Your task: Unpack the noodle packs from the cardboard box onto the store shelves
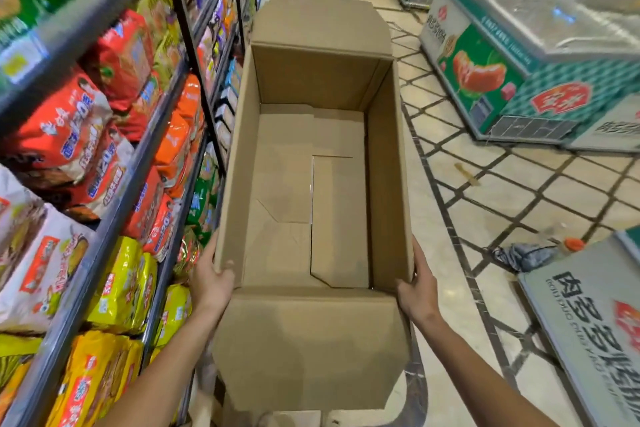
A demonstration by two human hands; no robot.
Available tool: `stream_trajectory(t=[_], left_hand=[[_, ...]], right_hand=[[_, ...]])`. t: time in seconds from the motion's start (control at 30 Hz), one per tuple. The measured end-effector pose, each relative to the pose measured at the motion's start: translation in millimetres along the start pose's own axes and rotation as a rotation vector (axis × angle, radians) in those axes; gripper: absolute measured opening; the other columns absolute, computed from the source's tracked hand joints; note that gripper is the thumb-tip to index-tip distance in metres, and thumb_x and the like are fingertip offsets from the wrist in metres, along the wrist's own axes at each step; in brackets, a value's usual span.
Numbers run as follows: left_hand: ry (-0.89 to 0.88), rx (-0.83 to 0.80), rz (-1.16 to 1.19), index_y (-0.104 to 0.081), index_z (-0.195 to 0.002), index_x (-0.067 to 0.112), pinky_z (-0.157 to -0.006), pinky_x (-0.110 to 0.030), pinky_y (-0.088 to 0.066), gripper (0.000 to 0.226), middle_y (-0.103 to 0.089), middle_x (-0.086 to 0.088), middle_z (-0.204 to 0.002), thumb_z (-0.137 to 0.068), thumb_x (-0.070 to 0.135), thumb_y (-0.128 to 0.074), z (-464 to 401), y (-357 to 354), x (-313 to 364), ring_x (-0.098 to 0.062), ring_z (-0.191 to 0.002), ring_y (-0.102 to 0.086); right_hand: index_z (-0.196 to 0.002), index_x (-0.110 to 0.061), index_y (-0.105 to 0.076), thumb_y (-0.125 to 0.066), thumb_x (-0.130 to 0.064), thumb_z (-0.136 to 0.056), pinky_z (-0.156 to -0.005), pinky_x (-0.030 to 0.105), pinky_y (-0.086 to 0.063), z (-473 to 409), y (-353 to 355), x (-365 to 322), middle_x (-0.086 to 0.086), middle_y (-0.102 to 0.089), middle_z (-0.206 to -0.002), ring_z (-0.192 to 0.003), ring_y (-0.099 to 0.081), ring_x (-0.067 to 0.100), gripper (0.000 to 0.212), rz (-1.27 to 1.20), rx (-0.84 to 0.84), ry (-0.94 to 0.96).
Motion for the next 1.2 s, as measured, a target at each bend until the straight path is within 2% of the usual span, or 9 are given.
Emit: stream_trajectory(t=[0.07, 0.23, 0.4, 0.6, 0.7, 0.87, 0.97, 1.1, 1.2], left_hand=[[-0.022, -0.002, -0.010, -0.049, -0.143, 0.023, -0.096, -0.031, -0.047, 0.063, -0.065, -0.003, -0.127, -0.087, -0.001, -0.064, 0.1, -14.4, 18.3, -0.027, -0.112, -0.064], [-0.071, -0.076, 0.027, -0.046, -0.142, 0.031, -0.098, -0.034, -0.049, 0.067, -0.067, 0.000, -0.124, -0.086, 0.000, -0.063, -10.7, -65.3, 59.7, -0.023, -0.109, -0.067], [-0.096, -0.116, 0.016, -0.043, -0.147, 0.027, -0.096, -0.032, -0.048, 0.068, -0.062, 0.006, -0.128, -0.088, -0.001, -0.063, -27.1, -141.2, 114.5, -0.022, -0.109, -0.066], [-0.141, -0.111, -0.018, -0.040, -0.148, 0.031, -0.106, -0.043, -0.046, 0.068, -0.052, 0.005, -0.144, -0.090, 0.001, -0.062, -40.5, -224.7, 181.1, -0.022, -0.123, -0.058], [-0.124, -0.097, 0.003, -0.038, -0.149, 0.029, -0.099, -0.036, -0.049, 0.068, -0.056, 0.003, -0.139, -0.092, 0.001, -0.062, -49.2, -259.2, 215.5, -0.025, -0.106, -0.067], [-0.113, -0.092, -0.005, -0.034, -0.150, 0.034, -0.085, -0.033, -0.055, 0.069, -0.058, 0.000, -0.138, -0.094, 0.005, -0.061, -90.5, -314.0, 258.2, -0.024, -0.087, -0.071], [-0.122, -0.102, 0.014, -0.034, -0.150, 0.033, -0.101, -0.037, -0.048, 0.069, -0.052, 0.002, -0.144, -0.094, 0.005, -0.061, -129.0, -352.2, 280.0, -0.023, -0.104, -0.067], [-0.127, -0.119, 0.019, -0.039, -0.149, 0.028, -0.099, -0.027, -0.043, 0.064, -0.057, 0.002, -0.139, -0.094, 0.004, -0.061, -195.2, -409.3, 312.3, -0.015, -0.106, -0.063], [-0.123, -0.142, 0.063, -0.041, -0.149, 0.026, -0.108, -0.036, -0.041, 0.065, -0.054, 0.001, -0.142, -0.092, 0.000, -0.061, -242.7, -451.4, 339.1, -0.022, -0.126, -0.055]], right_hand=[[-0.153, -0.038, -0.032, -0.054, 0.022, -0.078, -0.095, 0.000, -0.040, -7.3, 18.7, 0.2, -0.017, -0.049, -0.144, -0.117, -0.046, -0.023, 0.100, -0.014, 0.020, 0.011], [-0.155, -0.030, -0.031, -0.054, 0.022, -0.078, -0.088, -0.007, -0.035, -40.1, 68.6, 7.6, -0.015, -0.047, -0.140, -0.122, -0.044, -0.003, 0.095, -0.026, 0.094, -0.017], [-0.154, -0.034, -0.033, -0.055, 0.021, -0.078, -0.085, -0.007, -0.037, -95.8, 125.1, 26.9, -0.022, -0.048, -0.135, -0.114, -0.043, -0.015, 0.096, -0.064, 0.121, -0.021], [-0.153, -0.040, -0.031, -0.055, 0.018, -0.080, -0.105, 0.020, -0.042, -167.8, 191.8, 43.5, -0.023, -0.046, -0.140, -0.123, -0.043, -0.006, 0.096, -0.081, 0.135, -0.025], [-0.153, -0.040, -0.032, -0.057, 0.015, -0.081, -0.097, 0.013, -0.042, -208.9, 219.6, 42.0, -0.020, -0.051, -0.136, -0.119, -0.047, -0.004, 0.094, -0.068, 0.142, -0.021], [-0.152, -0.042, -0.031, -0.058, 0.016, -0.079, -0.109, 0.027, -0.040, -289.3, 244.9, 43.5, -0.019, -0.048, -0.142, -0.129, -0.046, 0.004, 0.097, -0.051, 0.145, -0.005], [-0.152, -0.044, -0.030, -0.058, 0.016, -0.081, -0.104, 0.023, -0.042, -347.7, 252.3, 42.4, -0.026, -0.047, -0.137, -0.123, -0.047, 0.001, 0.097, -0.038, 0.143, -0.030], [-0.146, -0.057, -0.031, -0.059, 0.014, -0.082, -0.101, 0.018, -0.044, -437.7, 257.8, 40.1, -0.052, -0.046, -0.118, -0.109, -0.050, -0.019, 0.099, -0.034, 0.152, -0.017], [-0.141, -0.060, -0.031, -0.063, 0.012, -0.082, -0.089, 0.001, -0.042, -499.9, 265.1, 29.8, -0.035, -0.050, -0.131, -0.112, -0.049, -0.014, 0.099, -0.040, 0.200, -0.042]])
Point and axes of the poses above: each hand's wrist, its own z-axis away from the middle knuckle, its own y-axis out of the back of the hand, x = y × z, the point moved 1 cm from there along -z, towards the middle knuckle
